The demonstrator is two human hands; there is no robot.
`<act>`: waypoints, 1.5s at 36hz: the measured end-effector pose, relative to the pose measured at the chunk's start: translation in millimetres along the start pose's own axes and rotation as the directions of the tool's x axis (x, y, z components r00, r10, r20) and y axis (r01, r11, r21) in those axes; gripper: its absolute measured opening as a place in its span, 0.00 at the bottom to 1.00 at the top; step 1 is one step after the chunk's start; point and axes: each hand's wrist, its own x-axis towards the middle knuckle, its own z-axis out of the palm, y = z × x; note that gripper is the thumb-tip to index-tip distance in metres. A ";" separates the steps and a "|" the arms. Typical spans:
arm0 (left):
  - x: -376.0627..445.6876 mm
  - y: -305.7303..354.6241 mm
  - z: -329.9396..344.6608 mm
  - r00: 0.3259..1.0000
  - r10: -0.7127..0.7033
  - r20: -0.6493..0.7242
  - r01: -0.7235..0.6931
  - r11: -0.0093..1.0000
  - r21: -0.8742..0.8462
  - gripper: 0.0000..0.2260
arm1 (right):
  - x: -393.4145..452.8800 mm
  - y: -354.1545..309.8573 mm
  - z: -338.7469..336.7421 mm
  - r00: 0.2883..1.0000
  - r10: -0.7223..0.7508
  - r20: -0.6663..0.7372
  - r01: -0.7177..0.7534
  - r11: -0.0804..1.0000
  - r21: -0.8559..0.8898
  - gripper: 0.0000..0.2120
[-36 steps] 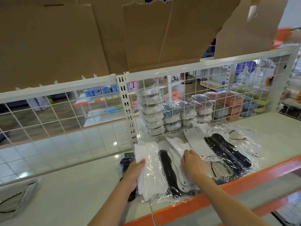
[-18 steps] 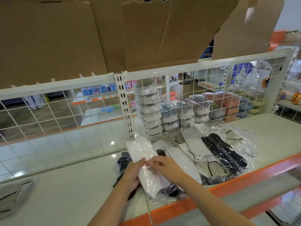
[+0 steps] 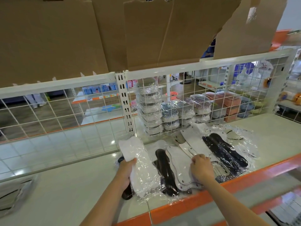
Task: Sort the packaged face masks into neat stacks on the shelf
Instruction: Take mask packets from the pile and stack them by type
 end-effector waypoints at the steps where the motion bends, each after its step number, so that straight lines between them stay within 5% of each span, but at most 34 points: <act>1: 0.7 0.2 0.0 1.000 0.004 -0.008 -0.004 1.000 0.010 0.12 | 0.2 1.0 0.2 1.000 -0.002 0.012 0.002 1.000 -0.003 0.15; 10: 4.9 3.5 -11.4 0.993 -0.014 -0.121 0.028 0.992 0.120 0.07 | -5.2 -36.2 -0.6 0.973 -0.225 0.045 0.226 0.974 -0.010 0.17; 19: -9.6 10.7 -40.5 0.975 0.004 -0.221 0.027 0.990 0.138 0.05 | -10.3 -96.6 18.9 0.845 -0.528 0.091 0.528 0.849 0.028 0.14; 25: -17.8 12.4 -65.2 0.974 -0.026 -0.224 0.052 0.993 0.108 0.05 | -9.8 -118.2 36.4 0.780 -0.562 0.276 0.617 0.765 -0.183 0.26; 33: -18.4 10.8 -85.4 0.969 -0.067 -0.238 0.090 0.992 0.085 0.11 | -5.7 -136.3 39.3 0.759 -0.614 0.217 0.650 0.694 -0.309 0.16; 35: -17.5 10.7 -88.2 0.968 -0.057 -0.246 0.077 0.995 0.071 0.12 | -6.6 -141.2 37.8 0.796 -0.591 0.130 0.605 0.778 -0.170 0.17; 38: -20.9 13.5 -90.4 0.975 -0.039 -0.217 0.040 0.999 0.000 0.10 | -4.4 -151.5 31.9 0.891 -0.452 0.033 0.416 0.844 0.338 0.14; 41: -22.0 17.6 -94.2 0.978 -0.017 -0.208 0.002 0.997 -0.073 0.11 | -1.2 -162.7 20.8 0.976 -0.196 0.097 0.038 0.591 0.806 0.12; 46: -20.8 24.1 -98.6 0.979 0.041 -0.199 -0.064 0.992 -0.109 0.16 | -2.9 -179.9 18.6 0.957 -0.092 0.274 -0.232 0.321 0.918 0.09; 50: -18.8 26.6 -103.0 0.985 0.124 -0.122 -0.135 0.987 -0.083 0.18 | -26.2 -207.6 20.7 0.901 -0.229 0.368 -0.326 0.200 0.924 0.07; 54: -20.4 32.2 -110.5 0.984 0.176 0.038 -0.172 0.981 -0.087 0.28 | -51.7 -245.7 28.4 0.802 -0.435 0.410 -0.354 0.207 0.912 0.10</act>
